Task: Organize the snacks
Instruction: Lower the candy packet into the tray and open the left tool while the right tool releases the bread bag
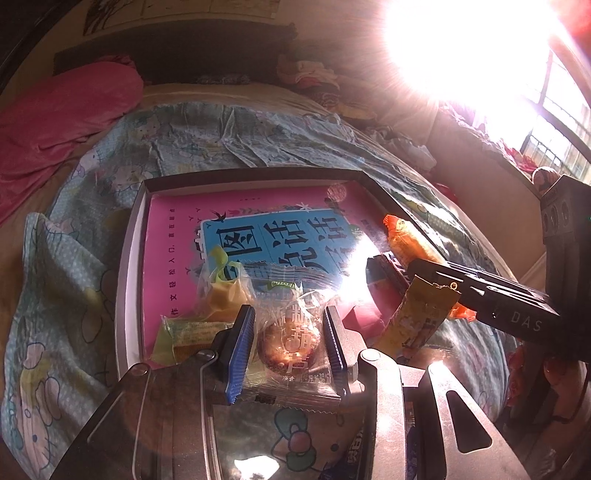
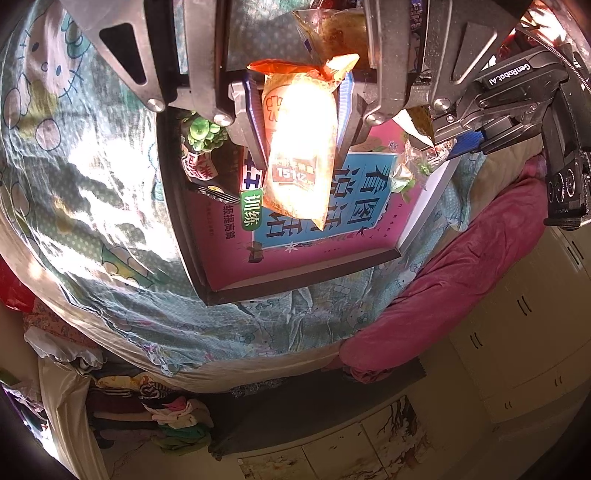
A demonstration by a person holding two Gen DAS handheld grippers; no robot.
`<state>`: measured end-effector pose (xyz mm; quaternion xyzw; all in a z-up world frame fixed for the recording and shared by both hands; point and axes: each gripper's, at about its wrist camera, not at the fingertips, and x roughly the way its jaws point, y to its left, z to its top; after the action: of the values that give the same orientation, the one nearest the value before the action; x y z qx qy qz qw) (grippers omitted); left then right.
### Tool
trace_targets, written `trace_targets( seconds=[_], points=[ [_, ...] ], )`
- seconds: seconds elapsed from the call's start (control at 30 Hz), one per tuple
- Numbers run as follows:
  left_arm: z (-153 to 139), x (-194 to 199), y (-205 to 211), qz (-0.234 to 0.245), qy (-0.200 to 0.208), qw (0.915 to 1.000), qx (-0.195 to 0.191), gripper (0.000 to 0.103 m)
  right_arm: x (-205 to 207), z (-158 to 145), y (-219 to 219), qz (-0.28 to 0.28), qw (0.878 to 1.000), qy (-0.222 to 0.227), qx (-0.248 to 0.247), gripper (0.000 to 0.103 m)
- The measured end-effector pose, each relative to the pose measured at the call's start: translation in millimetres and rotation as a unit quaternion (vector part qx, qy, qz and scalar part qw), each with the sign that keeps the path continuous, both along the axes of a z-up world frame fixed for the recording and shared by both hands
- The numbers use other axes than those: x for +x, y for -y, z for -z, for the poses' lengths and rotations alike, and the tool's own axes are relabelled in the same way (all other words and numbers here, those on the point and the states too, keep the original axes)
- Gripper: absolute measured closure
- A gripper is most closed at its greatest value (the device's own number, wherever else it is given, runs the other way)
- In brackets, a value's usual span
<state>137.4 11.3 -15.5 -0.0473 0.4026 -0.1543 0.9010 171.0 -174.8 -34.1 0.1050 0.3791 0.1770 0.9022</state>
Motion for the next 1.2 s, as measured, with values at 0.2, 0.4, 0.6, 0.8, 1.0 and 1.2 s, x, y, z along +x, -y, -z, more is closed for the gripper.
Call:
trace_targets(
  seconds=[0.2, 0.4, 0.6, 0.8, 1.0, 1.2],
  points=[
    [2.0, 3.7, 0.6, 0.002, -0.004, 1.0000, -0.001, 0.064, 9.7, 6.8, -10.4, -0.006, 1.000, -0.007, -0.008, 0.069],
    [2.4, 4.6, 3.6, 0.007, -0.004, 1.0000, 0.002, 0.064, 15.1, 10.1, -16.4, -0.009, 1.000, -0.012, -0.016, 0.069],
    [4.0, 7.4, 3.4, 0.007, -0.006, 1.0000, 0.002, 0.064, 17.1, 14.4, -18.8, -0.008, 1.000, -0.019, -0.020, 0.069],
    [5.1, 9.1, 5.3, 0.010, -0.005, 0.9999, 0.006, 0.064, 15.0, 13.2, -17.1, -0.006, 1.000, -0.019, -0.023, 0.069],
    [5.6, 13.5, 4.8, 0.011, -0.012, 0.9999, 0.000, 0.064, 10.6, 12.9, -17.0, -0.006, 0.999, -0.019, -0.031, 0.068],
    [7.5, 16.9, 6.4, 0.015, -0.016, 0.9998, 0.003, 0.064, 7.3, 12.1, -14.0, -0.001, 0.999, -0.020, -0.031, 0.068]
  ],
)
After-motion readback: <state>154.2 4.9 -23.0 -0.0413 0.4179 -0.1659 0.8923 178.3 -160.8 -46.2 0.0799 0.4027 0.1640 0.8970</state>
